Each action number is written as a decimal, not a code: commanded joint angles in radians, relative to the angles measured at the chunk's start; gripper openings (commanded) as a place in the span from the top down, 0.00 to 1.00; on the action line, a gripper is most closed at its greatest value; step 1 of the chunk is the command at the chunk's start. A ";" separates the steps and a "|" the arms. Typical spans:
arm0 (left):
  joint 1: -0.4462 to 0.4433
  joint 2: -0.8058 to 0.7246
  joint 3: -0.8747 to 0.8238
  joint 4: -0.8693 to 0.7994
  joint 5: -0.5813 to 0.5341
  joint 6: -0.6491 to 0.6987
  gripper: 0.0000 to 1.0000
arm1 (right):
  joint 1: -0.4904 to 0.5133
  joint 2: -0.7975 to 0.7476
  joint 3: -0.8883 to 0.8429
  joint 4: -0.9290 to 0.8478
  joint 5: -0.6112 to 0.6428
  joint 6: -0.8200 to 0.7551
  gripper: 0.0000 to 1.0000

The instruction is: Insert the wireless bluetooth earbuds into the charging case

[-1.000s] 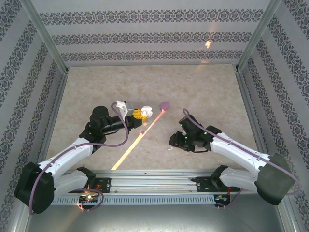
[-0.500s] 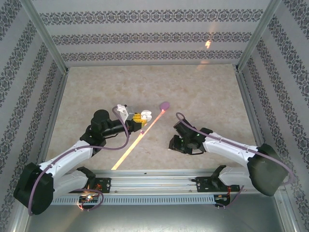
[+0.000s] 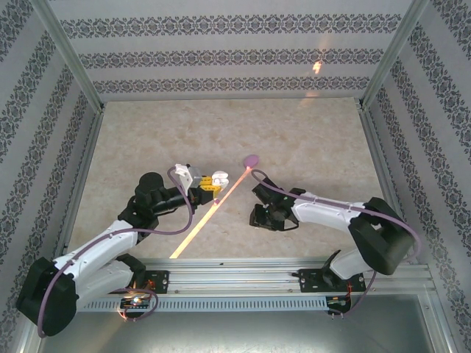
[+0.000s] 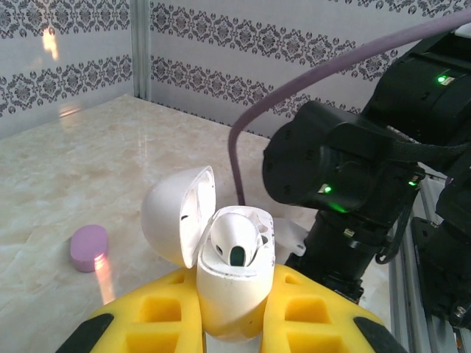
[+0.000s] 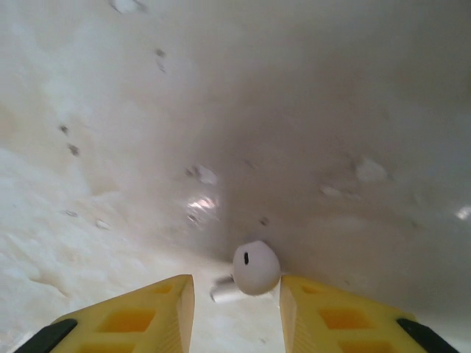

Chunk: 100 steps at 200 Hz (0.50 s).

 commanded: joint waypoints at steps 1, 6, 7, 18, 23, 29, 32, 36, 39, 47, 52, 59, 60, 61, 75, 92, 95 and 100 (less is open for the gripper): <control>-0.016 -0.031 -0.001 -0.018 -0.003 0.012 0.99 | 0.010 0.053 0.096 -0.040 0.040 -0.094 0.64; -0.016 -0.035 -0.002 -0.021 -0.004 0.011 0.99 | 0.009 0.064 0.120 -0.054 0.044 -0.110 0.64; -0.015 -0.037 -0.003 -0.021 -0.004 0.010 0.99 | 0.010 0.066 0.125 -0.057 0.045 -0.111 0.64; -0.017 -0.049 -0.009 -0.026 -0.009 0.009 0.99 | 0.011 0.088 0.165 -0.079 0.045 -0.139 0.63; -0.016 -0.055 -0.012 -0.030 -0.010 0.009 0.99 | 0.009 0.096 0.177 -0.085 0.042 -0.149 0.62; -0.016 -0.064 -0.014 -0.035 -0.013 0.009 0.99 | 0.010 0.102 0.194 -0.091 0.039 -0.160 0.62; -0.017 -0.069 -0.017 -0.037 -0.015 0.010 0.99 | 0.010 0.103 0.201 -0.095 0.040 -0.163 0.61; -0.017 -0.075 -0.018 -0.042 -0.018 0.009 0.99 | 0.009 0.104 0.209 -0.101 0.039 -0.169 0.61; -0.016 -0.080 -0.021 -0.044 -0.019 0.007 0.99 | 0.009 0.104 0.215 -0.107 0.041 -0.172 0.61; -0.017 -0.091 -0.024 -0.053 -0.025 0.008 0.99 | 0.011 0.098 0.228 -0.126 0.048 -0.180 0.60; -0.016 -0.101 -0.027 -0.059 -0.028 0.009 0.99 | 0.012 0.092 0.235 -0.139 0.056 -0.184 0.60; -0.016 -0.111 -0.032 -0.065 -0.033 0.010 0.99 | 0.016 0.078 0.241 -0.158 0.069 -0.191 0.60; -0.016 -0.114 -0.033 -0.067 -0.033 0.009 0.99 | 0.015 0.076 0.242 -0.160 0.071 -0.193 0.60; -0.016 -0.115 -0.034 -0.068 -0.034 0.009 0.99 | 0.015 0.074 0.242 -0.162 0.073 -0.195 0.60; -0.016 -0.132 -0.042 -0.080 -0.039 0.009 0.99 | 0.021 0.043 0.250 -0.195 0.094 -0.217 0.60; -0.017 -0.146 -0.049 -0.090 -0.041 0.007 0.99 | 0.035 0.021 0.264 -0.248 0.123 -0.252 0.60; -0.016 -0.146 -0.050 -0.090 -0.041 0.007 0.99 | 0.037 0.019 0.267 -0.261 0.129 -0.258 0.60; -0.016 -0.147 -0.051 -0.091 -0.041 0.006 0.99 | 0.042 0.020 0.275 -0.279 0.137 -0.269 0.60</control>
